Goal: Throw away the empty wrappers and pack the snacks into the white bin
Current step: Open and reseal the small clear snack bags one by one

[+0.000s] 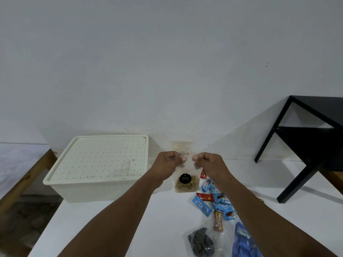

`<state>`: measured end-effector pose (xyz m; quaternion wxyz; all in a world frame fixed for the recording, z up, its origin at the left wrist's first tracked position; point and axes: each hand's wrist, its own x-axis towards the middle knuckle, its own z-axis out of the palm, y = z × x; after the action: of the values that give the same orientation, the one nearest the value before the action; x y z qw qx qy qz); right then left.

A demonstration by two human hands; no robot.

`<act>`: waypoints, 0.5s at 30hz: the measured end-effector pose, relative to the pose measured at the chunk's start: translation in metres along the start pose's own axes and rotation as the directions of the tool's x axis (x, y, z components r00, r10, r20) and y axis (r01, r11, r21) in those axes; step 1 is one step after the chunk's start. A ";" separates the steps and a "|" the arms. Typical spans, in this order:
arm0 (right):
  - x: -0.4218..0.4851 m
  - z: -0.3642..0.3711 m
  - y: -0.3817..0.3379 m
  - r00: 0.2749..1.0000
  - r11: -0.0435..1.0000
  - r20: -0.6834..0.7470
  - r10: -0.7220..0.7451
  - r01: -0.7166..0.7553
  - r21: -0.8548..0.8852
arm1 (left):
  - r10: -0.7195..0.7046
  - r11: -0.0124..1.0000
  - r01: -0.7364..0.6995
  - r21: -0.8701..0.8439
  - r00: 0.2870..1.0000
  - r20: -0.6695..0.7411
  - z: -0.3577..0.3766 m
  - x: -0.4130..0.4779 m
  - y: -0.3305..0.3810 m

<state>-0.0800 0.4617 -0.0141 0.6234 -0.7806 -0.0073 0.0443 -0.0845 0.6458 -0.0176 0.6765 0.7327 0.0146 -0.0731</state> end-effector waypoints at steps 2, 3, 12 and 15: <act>0.000 0.001 0.002 1.000 1.000 0.013 0.019 -0.020 0.018 | 0.014 0.999 -0.015 0.039 1.000 0.015 0.000 0.000 0.001; 0.000 0.001 0.002 0.999 0.999 0.021 0.025 -0.026 0.022 | 0.015 0.999 -0.016 0.047 1.000 0.025 0.000 0.000 0.001; 0.009 -0.009 0.003 1.000 0.999 -0.017 0.022 -0.022 -0.040 | -0.030 0.992 0.030 -0.124 1.000 0.000 -0.009 -0.001 -0.005; 0.009 -0.010 0.004 0.998 0.998 0.032 0.061 -0.061 -0.017 | -0.007 0.997 0.006 -0.077 1.000 -0.019 -0.012 0.000 -0.005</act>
<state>-0.0704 0.4515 -0.0168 0.6152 -0.7847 0.0061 0.0758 -0.0836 0.6586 -0.0220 0.7039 0.7066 0.0263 -0.0675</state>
